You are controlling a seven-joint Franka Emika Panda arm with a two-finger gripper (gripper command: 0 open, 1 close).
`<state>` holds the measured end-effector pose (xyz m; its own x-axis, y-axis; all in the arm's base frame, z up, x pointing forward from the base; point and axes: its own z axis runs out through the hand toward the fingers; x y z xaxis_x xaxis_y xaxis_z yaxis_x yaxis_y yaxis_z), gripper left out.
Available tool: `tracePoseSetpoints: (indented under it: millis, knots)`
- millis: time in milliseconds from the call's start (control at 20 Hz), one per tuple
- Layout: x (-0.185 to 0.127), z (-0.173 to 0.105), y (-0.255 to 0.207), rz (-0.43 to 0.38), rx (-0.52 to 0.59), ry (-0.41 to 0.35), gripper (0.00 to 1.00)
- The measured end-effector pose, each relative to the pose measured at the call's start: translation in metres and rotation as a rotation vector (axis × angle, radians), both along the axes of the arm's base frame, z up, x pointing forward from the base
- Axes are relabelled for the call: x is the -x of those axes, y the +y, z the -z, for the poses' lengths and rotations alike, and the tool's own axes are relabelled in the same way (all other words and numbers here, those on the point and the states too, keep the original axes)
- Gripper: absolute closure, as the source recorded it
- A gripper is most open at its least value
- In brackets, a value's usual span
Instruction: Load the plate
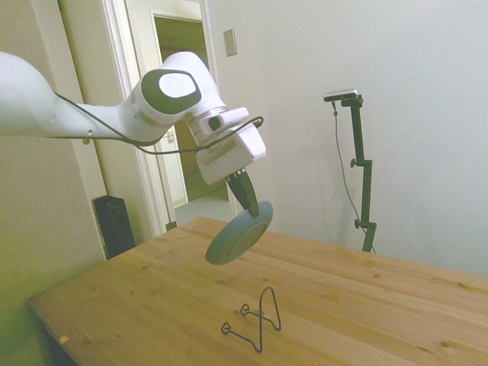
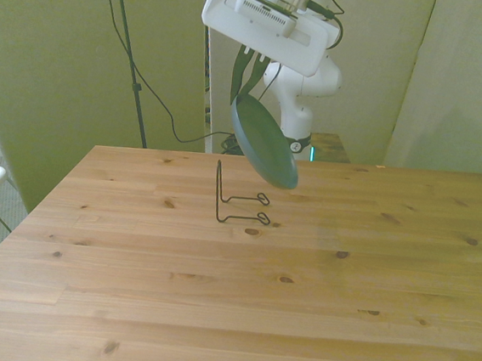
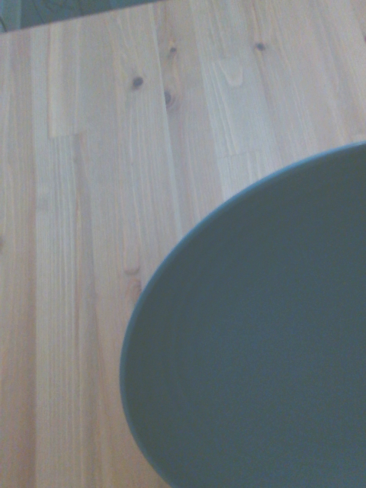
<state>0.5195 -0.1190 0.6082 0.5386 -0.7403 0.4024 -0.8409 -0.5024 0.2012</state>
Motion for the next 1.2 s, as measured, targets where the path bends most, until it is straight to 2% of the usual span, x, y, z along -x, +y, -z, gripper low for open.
tracePoseSetpoints:
  millis: [250, 450, 800, 1200]
  knots:
    - [0.018, 0.034, 0.02, -0.07, 0.205, 0.025, 1.0]
    - [0.035, 0.054, 0.015, -0.102, 0.312, 0.026, 1.0]
    - [0.044, 0.088, 0.008, -0.079, 0.397, 0.025, 1.0]
    - [0.027, 0.122, 0.027, -0.056, 0.405, 0.029, 1.0]
